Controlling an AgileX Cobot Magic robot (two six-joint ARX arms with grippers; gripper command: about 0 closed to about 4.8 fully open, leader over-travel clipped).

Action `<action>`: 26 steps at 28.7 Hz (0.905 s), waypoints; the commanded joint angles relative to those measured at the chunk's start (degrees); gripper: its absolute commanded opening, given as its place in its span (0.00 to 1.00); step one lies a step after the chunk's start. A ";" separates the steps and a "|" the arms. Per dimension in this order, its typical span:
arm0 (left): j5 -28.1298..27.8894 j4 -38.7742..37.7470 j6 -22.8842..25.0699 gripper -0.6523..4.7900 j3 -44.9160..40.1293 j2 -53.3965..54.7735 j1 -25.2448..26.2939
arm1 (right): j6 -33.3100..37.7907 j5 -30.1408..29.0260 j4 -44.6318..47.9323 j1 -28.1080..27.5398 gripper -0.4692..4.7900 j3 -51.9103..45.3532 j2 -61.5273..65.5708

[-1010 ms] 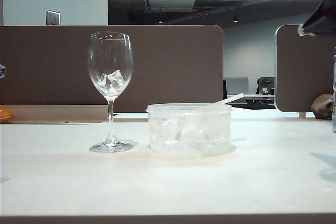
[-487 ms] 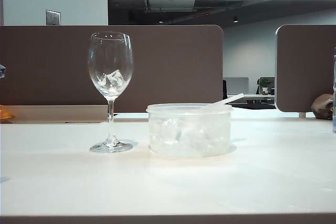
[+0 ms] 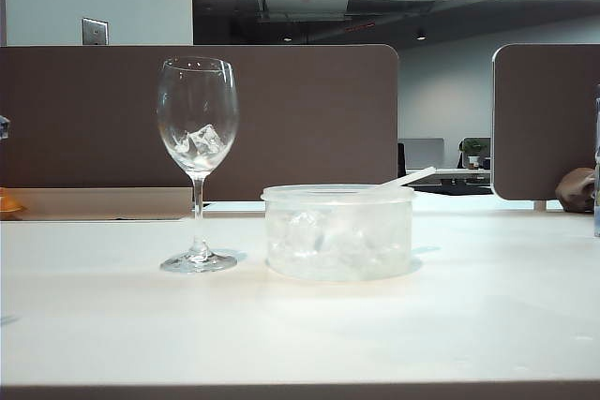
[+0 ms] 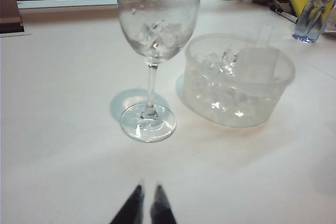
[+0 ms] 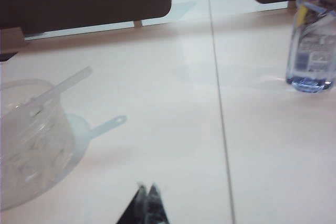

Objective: Pick up an ice shovel filled with ice cubes and pour the ice from the shovel into the glass.

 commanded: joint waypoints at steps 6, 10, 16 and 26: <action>0.17 0.70 0.04 0.17 0.11 0.04 0.07 | -1.95 -1.64 -1.64 -3.93 0.09 -0.42 -4.46; 0.17 0.70 0.02 0.17 0.11 0.04 0.07 | -3.43 -2.89 -8.46 -4.76 0.09 -0.42 -8.00; 0.17 0.70 0.04 0.17 0.11 0.04 0.07 | -3.41 -2.95 -14.03 -4.76 0.09 -0.42 -10.16; 0.17 0.70 0.04 0.17 0.11 0.04 0.07 | -3.41 -2.71 -20.72 -4.79 0.09 -0.42 -13.00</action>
